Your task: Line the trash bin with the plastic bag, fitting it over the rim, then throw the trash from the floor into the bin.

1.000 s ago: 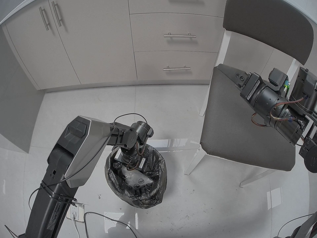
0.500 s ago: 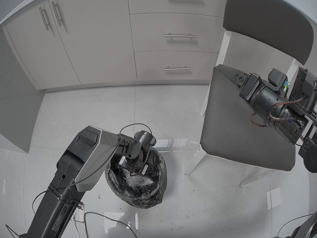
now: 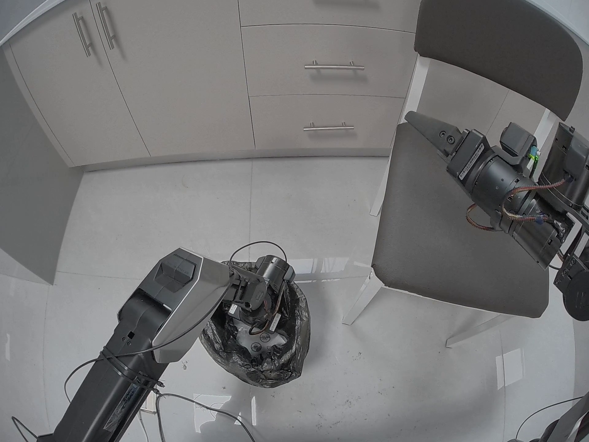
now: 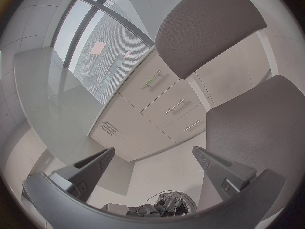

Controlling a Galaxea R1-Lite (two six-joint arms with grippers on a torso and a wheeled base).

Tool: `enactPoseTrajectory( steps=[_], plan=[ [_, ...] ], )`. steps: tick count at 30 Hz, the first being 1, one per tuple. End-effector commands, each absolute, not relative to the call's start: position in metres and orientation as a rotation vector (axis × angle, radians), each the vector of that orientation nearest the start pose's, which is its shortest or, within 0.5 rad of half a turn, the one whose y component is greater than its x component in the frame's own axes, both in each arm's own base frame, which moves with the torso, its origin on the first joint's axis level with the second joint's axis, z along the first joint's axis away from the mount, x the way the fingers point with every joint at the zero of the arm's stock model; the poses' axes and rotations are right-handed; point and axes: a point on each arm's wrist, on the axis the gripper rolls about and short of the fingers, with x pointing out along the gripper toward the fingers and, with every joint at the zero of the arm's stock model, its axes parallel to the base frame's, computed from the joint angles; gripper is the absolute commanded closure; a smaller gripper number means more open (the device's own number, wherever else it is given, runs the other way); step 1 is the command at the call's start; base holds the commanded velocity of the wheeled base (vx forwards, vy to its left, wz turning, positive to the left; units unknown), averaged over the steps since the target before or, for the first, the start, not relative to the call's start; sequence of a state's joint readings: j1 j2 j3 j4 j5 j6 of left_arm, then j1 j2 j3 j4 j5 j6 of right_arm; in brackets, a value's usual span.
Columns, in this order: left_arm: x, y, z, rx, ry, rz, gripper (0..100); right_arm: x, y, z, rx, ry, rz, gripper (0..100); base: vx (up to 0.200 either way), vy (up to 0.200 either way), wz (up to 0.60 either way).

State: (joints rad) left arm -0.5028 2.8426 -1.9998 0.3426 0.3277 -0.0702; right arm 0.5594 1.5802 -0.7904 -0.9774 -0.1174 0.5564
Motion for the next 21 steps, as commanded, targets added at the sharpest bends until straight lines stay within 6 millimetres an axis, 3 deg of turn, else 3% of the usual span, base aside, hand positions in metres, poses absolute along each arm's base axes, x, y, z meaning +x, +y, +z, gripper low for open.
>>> enactPoseTrajectory(
  steps=[1,7,15,19,21],
  plan=[
    [0.438,-0.230,-0.102,0.419,1.118,-0.104,100,0.239,0.146,0.246,0.607,-0.051,0.481,0,0.000,0.000,0.00],
    [0.436,-0.227,-0.105,0.386,1.143,-0.072,100,0.238,0.147,0.246,0.608,-0.052,0.483,0,0.000,0.000,0.00],
    [0.440,-0.224,-0.090,0.368,1.129,-0.064,100,0.238,0.147,0.247,0.607,-0.054,0.484,0,0.000,0.000,0.00],
    [0.443,-0.225,-0.060,0.318,1.082,-0.049,100,0.237,0.146,0.248,0.608,-0.058,0.485,0,0.000,0.000,0.00],
    [0.439,-0.230,-0.020,0.272,1.049,-0.042,100,0.236,0.146,0.248,0.609,-0.059,0.485,0,0.000,0.000,0.00]
  ],
)
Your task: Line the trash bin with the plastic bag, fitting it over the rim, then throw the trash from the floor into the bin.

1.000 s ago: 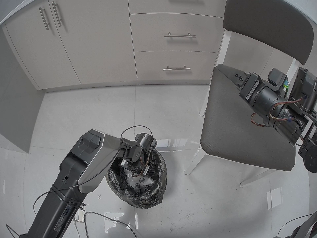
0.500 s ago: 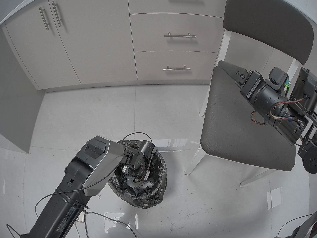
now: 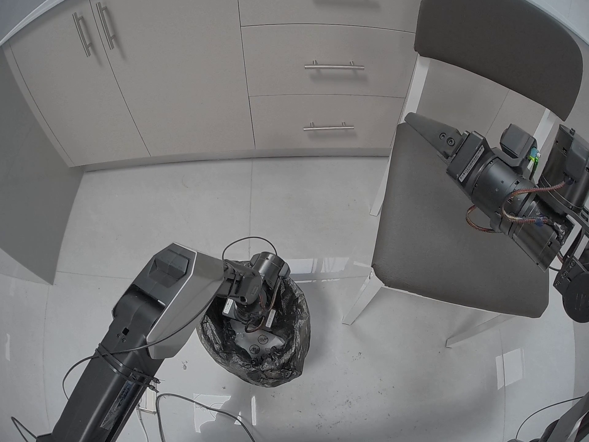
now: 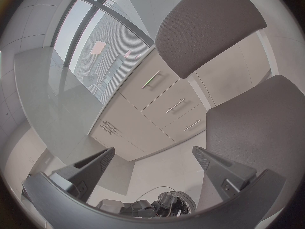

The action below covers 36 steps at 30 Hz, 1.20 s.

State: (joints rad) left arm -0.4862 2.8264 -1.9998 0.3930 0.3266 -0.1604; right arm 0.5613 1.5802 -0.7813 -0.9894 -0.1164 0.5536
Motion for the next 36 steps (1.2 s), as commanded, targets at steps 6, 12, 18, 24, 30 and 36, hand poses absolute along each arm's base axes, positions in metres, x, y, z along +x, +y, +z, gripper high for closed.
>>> enactPoseTrajectory(
  steps=[6,12,18,24,30,36],
  plan=[
    [0.420,-0.238,0.063,0.138,0.980,-0.019,100,0.236,0.146,0.247,0.602,-0.054,0.486,0,0.000,0.000,0.00],
    [0.386,-0.220,0.153,0.054,0.942,0.004,100,0.240,0.148,0.236,0.586,-0.012,0.476,0,0.000,0.000,0.00],
    [0.329,-0.186,0.247,-0.012,0.886,0.005,100,0.238,0.147,0.227,0.564,0.026,0.501,0,0.000,0.000,0.00],
    [0.267,-0.124,0.297,-0.011,1.011,0.103,100,0.230,0.137,0.203,0.462,0.085,0.443,0,0.000,0.000,0.00],
    [0.173,-0.081,0.337,-0.129,1.218,-0.055,100,0.215,0.116,0.221,0.286,0.065,0.370,0,0.000,0.000,0.00],
    [0.081,-0.038,0.378,-0.279,0.971,-0.179,100,0.177,0.093,0.256,0.193,0.024,0.229,0,0.000,0.000,0.00]
  ],
)
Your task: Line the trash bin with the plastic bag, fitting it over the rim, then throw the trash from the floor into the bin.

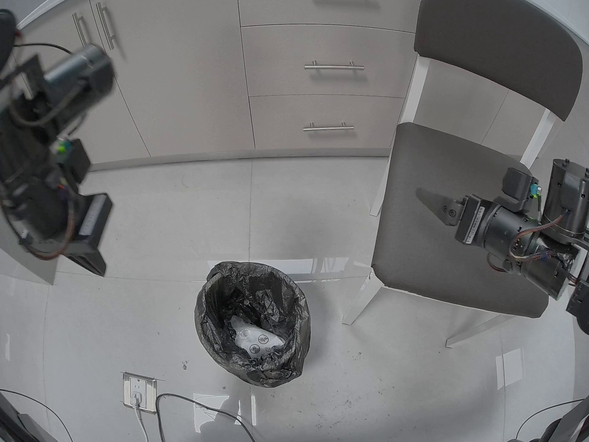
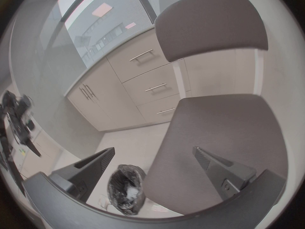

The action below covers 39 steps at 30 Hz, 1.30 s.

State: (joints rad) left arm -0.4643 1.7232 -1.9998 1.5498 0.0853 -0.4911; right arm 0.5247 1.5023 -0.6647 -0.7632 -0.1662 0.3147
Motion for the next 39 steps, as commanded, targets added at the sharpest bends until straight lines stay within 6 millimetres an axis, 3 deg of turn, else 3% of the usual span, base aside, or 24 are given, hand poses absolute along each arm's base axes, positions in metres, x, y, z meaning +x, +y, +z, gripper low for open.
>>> enactPoseTrajectory(
  steps=[1,2,3,4,5,6,7,8,9,10,17,20,24,30,33,39],
  plan=[
    [0.063,-0.029,0.382,-0.291,0.916,-0.182,100,0.164,0.085,0.265,0.171,0.003,0.202,0,0.000,0.000,0.00],
    [0.051,-0.024,0.384,-0.295,0.882,-0.187,100,0.157,0.080,0.269,0.160,-0.011,0.190,0,0.000,0.000,0.00],
    [0.018,-0.008,0.388,-0.305,0.782,-0.199,100,0.137,0.069,0.279,0.127,-0.049,0.176,0,0.000,0.000,0.00],
    [0.001,0.001,0.389,-0.306,0.730,-0.209,100,0.127,0.063,0.284,0.115,-0.070,0.170,0,0.000,0.000,0.00],
    [0.001,0.001,0.389,-0.306,0.730,-0.209,100,0.127,0.063,0.284,0.115,-0.070,0.170,0,0.000,0.000,0.00],
    [-0.051,0.026,0.385,-0.289,0.566,-0.239,100,0.097,0.045,0.294,0.085,-0.122,0.158,0,0.000,0.000,0.00],
    [-0.074,0.037,0.381,-0.283,0.490,-0.252,100,0.087,0.038,0.296,0.076,-0.139,0.146,0,0.000,0.000,0.00],
    [-0.092,0.046,0.377,-0.277,0.424,-0.263,100,0.078,0.032,0.297,0.068,-0.153,0.130,0,0.000,0.000,0.00],
    [-0.092,0.046,0.377,-0.277,0.424,-0.263,100,0.078,0.032,0.297,0.068,-0.153,0.130,0,0.000,0.000,0.00],
    [-0.124,0.061,0.353,-0.259,0.311,-0.251,100,0.056,0.016,0.298,0.051,-0.195,0.065,0,0.000,0.000,0.00],
    [-0.190,0.081,0.270,-0.298,0.031,0.109,100,-0.008,-0.010,0.293,0.059,-0.310,-0.091,0,0.000,0.000,0.00],
    [-0.200,0.082,0.240,-0.294,0.028,0.153,100,-0.023,-0.013,0.289,0.061,-0.319,-0.100,0,0.000,0.000,0.00],
    [-0.202,0.064,0.205,-0.280,0.069,0.243,100,-0.043,-0.015,0.274,0.047,-0.303,-0.157,0,0.000,0.000,0.00],
    [-0.187,0.048,0.199,-0.311,0.134,0.310,100,-0.082,-0.015,0.256,0.040,-0.345,-0.227,0,0.000,0.000,0.00],
    [-0.179,0.044,0.194,-0.301,0.167,0.337,100,-0.090,-0.015,0.251,0.042,-0.346,-0.231,0,0.000,0.000,0.00],
    [-0.177,0.025,0.191,-0.344,0.170,0.435,100,-0.112,-0.010,0.218,0.018,-0.286,-0.285,0,0.000,0.000,0.00]
  ],
)
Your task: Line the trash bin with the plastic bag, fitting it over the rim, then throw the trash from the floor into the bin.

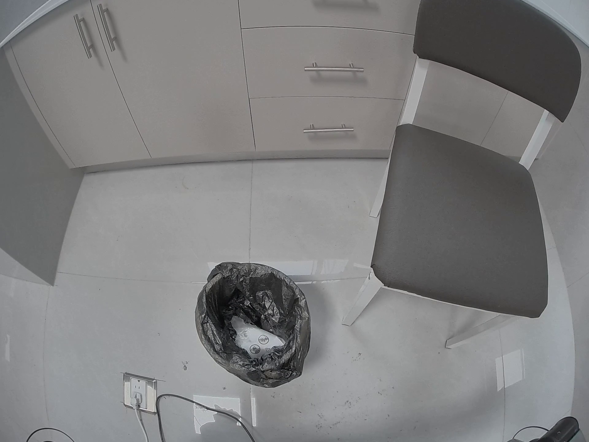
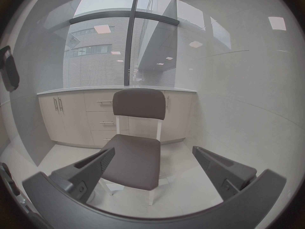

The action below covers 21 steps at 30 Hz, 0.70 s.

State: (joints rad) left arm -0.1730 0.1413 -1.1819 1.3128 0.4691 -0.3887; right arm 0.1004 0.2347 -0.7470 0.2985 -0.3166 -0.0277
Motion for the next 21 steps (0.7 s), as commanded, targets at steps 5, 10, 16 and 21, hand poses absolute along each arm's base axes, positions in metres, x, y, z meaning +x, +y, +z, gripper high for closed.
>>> enactPoseTrajectory(
  steps=[5,10,16,21],
  plan=[
    [-0.185,0.005,0.174,-0.337,0.147,0.486,100,-0.116,-0.004,0.211,0.041,-0.277,-0.315,0,0.000,0.000,0.00],
    [-0.171,0.008,0.158,-0.351,0.199,0.476,100,-0.114,-0.005,0.196,0.057,-0.268,-0.278,0,0.000,0.000,0.00],
    [-0.140,0.008,0.146,-0.343,0.240,0.473,100,-0.100,-0.004,0.190,0.070,-0.299,-0.156,0,0.000,0.000,0.00],
    [-0.099,0.008,0.130,-0.309,0.212,0.454,100,-0.081,-0.003,0.170,0.089,-0.210,-0.114,0,0.000,0.000,0.00]
  ],
)
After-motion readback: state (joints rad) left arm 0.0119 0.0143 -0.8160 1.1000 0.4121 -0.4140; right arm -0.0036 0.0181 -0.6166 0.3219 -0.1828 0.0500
